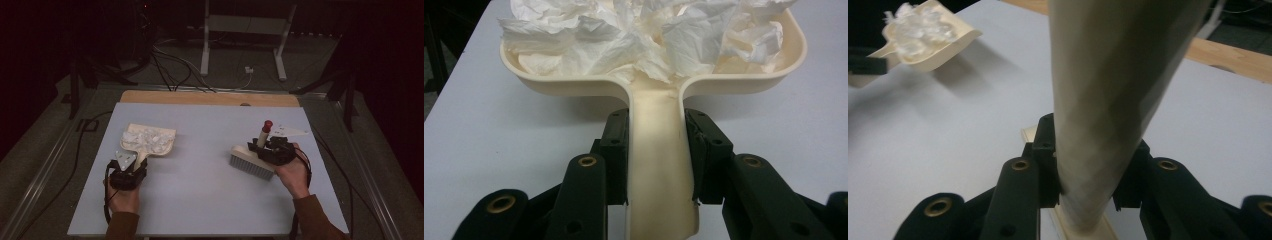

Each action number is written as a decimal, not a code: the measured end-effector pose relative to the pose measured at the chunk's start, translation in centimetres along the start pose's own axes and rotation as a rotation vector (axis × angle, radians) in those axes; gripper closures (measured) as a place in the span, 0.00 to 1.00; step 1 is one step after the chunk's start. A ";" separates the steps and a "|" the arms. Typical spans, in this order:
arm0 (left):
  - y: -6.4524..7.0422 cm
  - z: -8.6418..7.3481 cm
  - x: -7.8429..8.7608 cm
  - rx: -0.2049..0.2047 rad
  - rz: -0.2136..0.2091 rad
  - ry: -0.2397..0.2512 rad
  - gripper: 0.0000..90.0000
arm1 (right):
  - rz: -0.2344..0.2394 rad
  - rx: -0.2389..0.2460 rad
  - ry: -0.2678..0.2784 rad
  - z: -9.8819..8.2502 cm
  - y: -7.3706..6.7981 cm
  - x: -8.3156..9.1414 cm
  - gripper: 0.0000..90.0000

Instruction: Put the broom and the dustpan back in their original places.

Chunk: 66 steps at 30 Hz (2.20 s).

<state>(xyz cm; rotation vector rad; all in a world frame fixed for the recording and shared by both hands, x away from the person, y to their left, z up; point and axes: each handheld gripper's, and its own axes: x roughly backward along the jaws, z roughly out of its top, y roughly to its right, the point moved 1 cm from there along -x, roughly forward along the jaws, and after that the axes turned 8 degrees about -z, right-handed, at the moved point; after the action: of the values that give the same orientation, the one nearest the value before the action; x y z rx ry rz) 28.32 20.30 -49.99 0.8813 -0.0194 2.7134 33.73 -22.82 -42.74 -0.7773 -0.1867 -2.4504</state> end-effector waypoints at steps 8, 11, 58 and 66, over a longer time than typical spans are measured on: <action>0.0 -0.1 0.0 0.003 0.003 -0.003 0.74 | 0.070 0.097 -0.064 -0.3 1.3 1.7 0.78; -0.1 -0.1 0.1 0.005 0.005 -0.003 0.74 | 0.104 0.098 -0.077 -0.4 1.7 2.4 0.78; 1.4 -0.4 -2.5 0.016 0.074 -0.076 0.74 | -0.135 -0.125 -0.330 -4.2 7.6 -6.7 0.68; 1.4 -0.6 -3.2 0.031 0.102 -0.107 0.74 | -0.178 -0.122 -0.351 -5.2 7.4 -7.8 0.67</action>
<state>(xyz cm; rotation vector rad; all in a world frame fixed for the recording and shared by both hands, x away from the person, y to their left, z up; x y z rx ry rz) 30.07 18.15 -52.18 1.0620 -0.0458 2.7632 40.47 -26.84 -51.70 -1.2944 -0.2475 -2.4882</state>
